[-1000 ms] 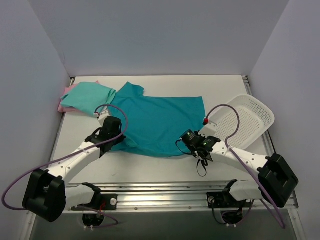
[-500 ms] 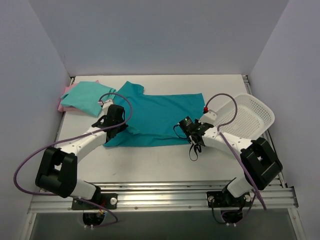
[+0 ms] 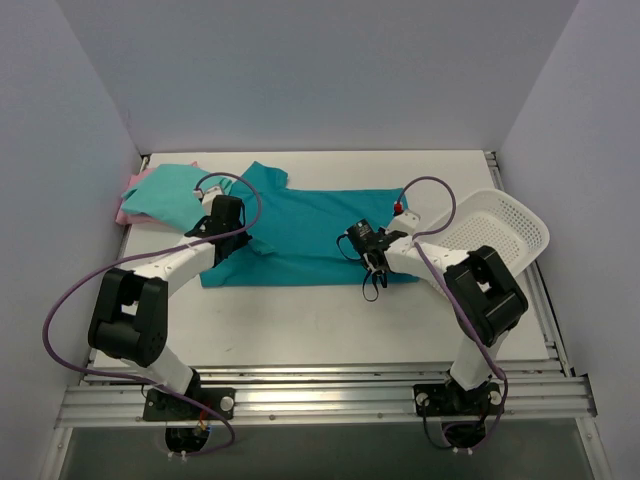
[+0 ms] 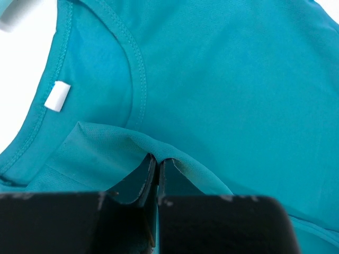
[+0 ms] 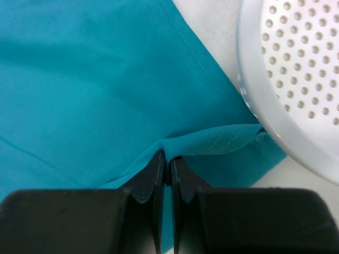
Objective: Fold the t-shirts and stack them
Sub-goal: Fold the tshirt
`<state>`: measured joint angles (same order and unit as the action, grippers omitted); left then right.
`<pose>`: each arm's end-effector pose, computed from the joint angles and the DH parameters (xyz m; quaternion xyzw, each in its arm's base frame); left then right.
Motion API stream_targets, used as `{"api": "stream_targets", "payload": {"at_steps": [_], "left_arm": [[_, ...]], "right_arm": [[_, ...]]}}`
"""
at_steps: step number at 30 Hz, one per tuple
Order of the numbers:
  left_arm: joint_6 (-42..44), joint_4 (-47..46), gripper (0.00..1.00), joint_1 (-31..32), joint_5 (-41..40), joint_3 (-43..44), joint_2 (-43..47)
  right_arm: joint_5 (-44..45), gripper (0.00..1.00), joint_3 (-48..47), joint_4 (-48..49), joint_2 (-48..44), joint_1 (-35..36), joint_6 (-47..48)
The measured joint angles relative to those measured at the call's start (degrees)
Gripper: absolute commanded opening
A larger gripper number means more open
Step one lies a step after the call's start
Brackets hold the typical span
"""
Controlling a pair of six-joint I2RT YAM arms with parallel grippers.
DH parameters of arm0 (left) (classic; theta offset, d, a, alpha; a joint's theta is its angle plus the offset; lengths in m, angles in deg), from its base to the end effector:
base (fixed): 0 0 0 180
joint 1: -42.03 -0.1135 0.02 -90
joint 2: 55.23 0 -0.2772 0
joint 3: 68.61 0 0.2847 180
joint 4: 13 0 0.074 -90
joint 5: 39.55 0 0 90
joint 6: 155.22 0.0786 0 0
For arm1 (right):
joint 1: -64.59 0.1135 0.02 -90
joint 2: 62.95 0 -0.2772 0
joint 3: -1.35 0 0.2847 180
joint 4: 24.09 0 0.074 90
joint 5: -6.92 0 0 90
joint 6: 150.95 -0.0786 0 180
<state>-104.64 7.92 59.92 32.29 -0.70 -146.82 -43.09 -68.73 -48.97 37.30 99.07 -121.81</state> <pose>0.3827 -0.0978 0.1719 -0.2300 0.8836 -0.0550 0.4042 0.3520 0.1805 0.1332 0.3045 0.8493 -0.0110 0.4311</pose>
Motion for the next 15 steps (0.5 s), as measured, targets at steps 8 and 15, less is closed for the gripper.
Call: {"api": "stream_targets", "payload": {"at_steps": [8, 15], "left_arm": [[1.1, -1.4, 0.02, -1.3, 2.1, 2.6, -5.3], [1.2, -2.3, 0.02, -3.5, 3.3, 5.9, -8.8]], "right_arm": [[-0.2, 0.0, -6.1, 1.0, 5.6, -2.1, 1.2], [-0.8, 0.01, -6.9, 2.5, 7.0, -4.4, 2.1]]}}
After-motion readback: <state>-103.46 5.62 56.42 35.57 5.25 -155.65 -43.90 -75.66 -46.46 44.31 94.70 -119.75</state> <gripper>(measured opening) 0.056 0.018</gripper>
